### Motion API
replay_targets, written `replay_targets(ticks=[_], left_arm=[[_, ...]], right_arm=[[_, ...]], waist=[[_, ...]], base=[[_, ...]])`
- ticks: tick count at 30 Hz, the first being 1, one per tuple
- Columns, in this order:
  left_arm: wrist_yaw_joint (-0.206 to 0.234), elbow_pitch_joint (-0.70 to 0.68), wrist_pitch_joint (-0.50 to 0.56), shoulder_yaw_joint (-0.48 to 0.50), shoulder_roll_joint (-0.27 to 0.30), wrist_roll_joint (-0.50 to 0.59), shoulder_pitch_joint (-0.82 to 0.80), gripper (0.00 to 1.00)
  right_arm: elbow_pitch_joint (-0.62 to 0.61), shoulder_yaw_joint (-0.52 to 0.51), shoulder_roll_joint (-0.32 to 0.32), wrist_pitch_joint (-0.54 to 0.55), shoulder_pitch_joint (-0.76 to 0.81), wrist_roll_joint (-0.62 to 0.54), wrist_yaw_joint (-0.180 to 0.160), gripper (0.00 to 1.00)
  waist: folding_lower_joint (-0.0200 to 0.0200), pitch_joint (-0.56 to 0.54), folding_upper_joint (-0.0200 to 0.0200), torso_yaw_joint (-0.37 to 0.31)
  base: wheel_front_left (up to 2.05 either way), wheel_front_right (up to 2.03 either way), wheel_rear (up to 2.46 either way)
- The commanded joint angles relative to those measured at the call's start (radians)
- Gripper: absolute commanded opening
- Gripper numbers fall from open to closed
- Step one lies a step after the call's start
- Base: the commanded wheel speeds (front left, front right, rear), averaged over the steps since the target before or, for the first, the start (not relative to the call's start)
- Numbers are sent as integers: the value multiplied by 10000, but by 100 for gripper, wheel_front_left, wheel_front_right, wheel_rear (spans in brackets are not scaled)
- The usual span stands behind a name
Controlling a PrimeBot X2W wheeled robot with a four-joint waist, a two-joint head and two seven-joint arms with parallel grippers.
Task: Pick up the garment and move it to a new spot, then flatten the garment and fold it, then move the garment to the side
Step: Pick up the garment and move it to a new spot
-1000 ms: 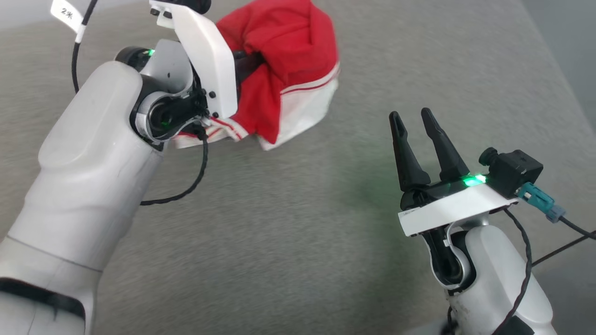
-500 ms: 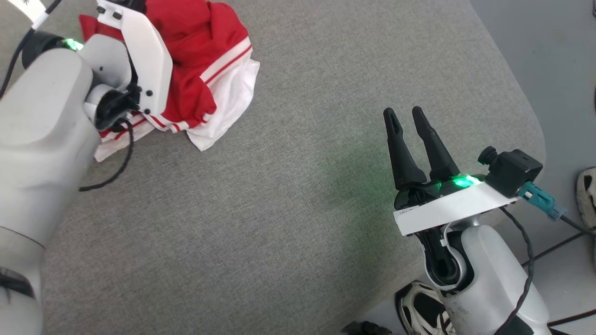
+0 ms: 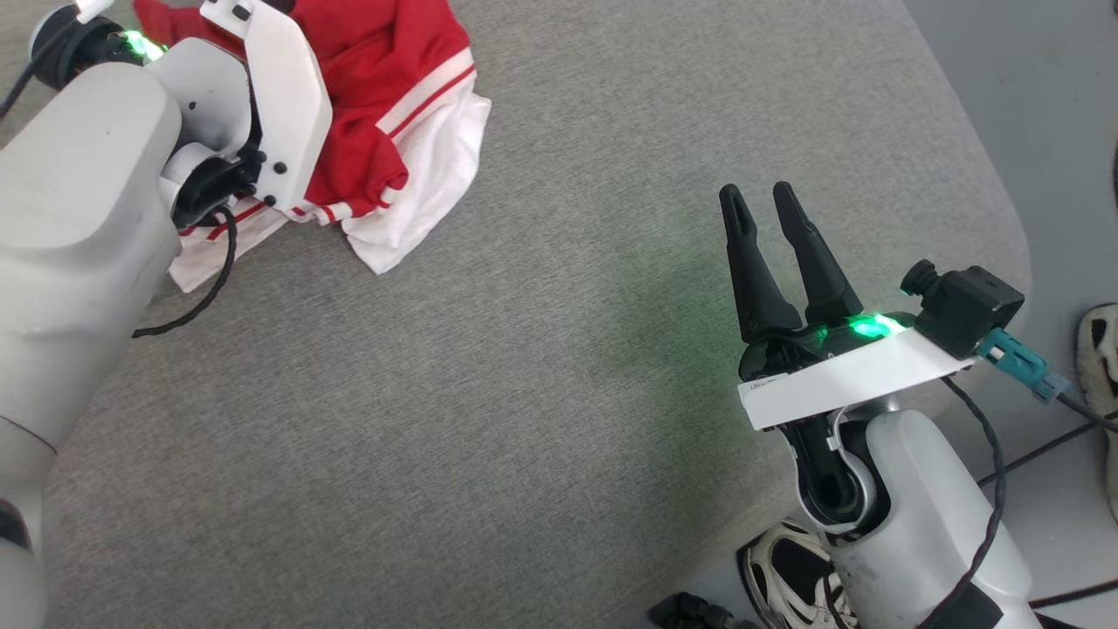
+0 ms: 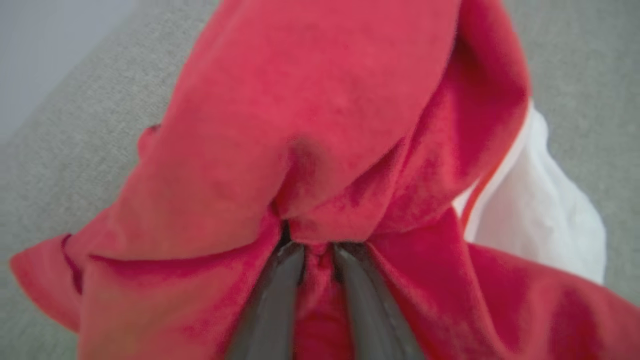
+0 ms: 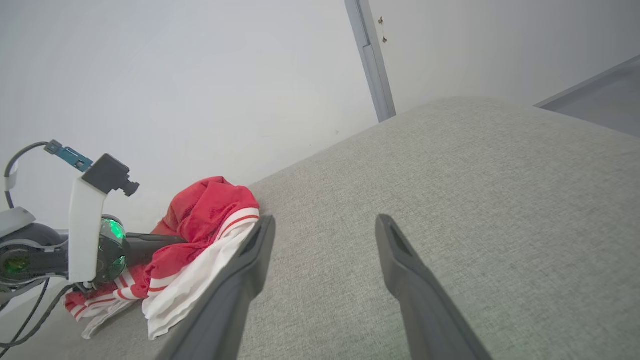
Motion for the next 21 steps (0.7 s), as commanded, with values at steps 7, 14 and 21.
replay_targets(ticks=[7,14,21], left_arm=[[96,-223,-1157,-355,55,-576,199,100],[78,-986,-3109,-366,-216,-1243,570,100],[89,-605,-5657,167,-436,-1895,2341,100]], right_arm=[[123,-309,36,-46,-72,-653,2,100],[388,-667,-44,-46,118,-1755,1,100],[573,-873,-761,-48,352,-2174,1,100]], waist=[[0,-570,-1,829],[0,-1405,-1,2043],[0,-2128,-1,3273]], base=[[0,0,0],[0,0,0],[0,0,0]])
